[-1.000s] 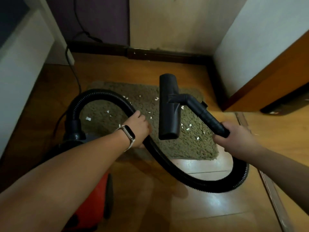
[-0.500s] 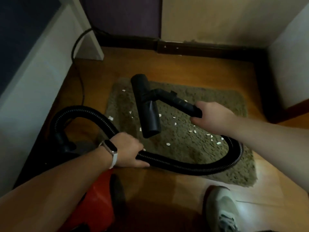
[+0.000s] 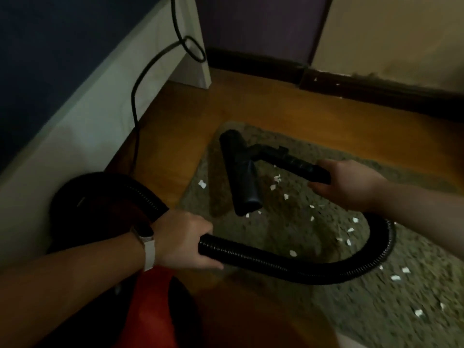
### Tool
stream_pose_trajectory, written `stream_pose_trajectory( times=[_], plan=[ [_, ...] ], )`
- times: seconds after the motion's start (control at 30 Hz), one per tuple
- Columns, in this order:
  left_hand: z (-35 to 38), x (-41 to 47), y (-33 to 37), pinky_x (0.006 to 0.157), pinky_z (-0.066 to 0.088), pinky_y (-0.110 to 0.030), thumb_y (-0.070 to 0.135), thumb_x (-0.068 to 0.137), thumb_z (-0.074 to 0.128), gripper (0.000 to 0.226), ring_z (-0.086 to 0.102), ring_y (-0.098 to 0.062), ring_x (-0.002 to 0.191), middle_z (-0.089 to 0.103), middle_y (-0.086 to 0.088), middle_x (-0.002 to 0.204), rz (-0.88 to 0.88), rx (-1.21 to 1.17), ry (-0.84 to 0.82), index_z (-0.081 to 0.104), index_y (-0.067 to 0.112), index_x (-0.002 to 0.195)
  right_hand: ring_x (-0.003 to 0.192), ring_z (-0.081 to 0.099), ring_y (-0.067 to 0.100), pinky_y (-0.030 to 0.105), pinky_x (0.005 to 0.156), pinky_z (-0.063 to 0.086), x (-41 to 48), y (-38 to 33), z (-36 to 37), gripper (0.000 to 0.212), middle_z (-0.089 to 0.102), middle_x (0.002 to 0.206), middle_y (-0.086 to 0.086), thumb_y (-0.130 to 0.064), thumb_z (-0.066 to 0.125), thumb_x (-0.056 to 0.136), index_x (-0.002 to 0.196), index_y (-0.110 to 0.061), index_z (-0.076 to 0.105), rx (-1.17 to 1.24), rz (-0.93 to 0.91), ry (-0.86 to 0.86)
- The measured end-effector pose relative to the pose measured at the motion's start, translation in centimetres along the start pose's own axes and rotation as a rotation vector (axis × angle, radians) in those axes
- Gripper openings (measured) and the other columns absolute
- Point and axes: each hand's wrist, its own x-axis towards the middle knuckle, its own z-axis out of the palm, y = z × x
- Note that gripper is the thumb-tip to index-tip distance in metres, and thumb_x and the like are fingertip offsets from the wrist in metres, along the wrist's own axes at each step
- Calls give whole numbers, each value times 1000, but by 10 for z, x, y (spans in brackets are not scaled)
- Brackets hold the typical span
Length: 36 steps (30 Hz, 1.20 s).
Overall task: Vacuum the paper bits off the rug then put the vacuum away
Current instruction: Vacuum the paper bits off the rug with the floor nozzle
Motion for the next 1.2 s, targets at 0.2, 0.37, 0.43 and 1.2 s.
stream_pose_trajectory(
  times=[0.2,0.37,0.43,1.2],
  plan=[
    [8,-24,7,45,43,-24,52,65,59,25,52,-9,50,51,11,57,9,-98,13,53,28,63,59,64,12,28,48,52,-5,-28,0,22,63,77,-4,-41,55,97,113,-26,53,-8,22,-32],
    [8,-17,2,49,39,-24,54,68,60,27,52,-7,57,47,13,61,-14,-149,-12,44,33,63,58,53,9,26,45,38,11,-46,30,26,53,74,-8,-47,48,99,111,-24,44,-169,-112,26],
    [4,-15,0,51,37,-25,56,69,61,32,52,-6,58,46,14,61,-38,-157,-35,38,35,61,57,49,9,25,44,33,19,-58,37,26,49,73,-8,-48,45,100,111,-24,41,-219,-134,27],
    [9,-9,-2,68,49,-29,62,79,53,33,57,-12,68,55,12,74,19,64,-129,45,31,75,76,63,17,32,65,54,60,-72,80,40,63,90,1,-50,50,97,122,-19,52,-21,23,-147]
  ],
)
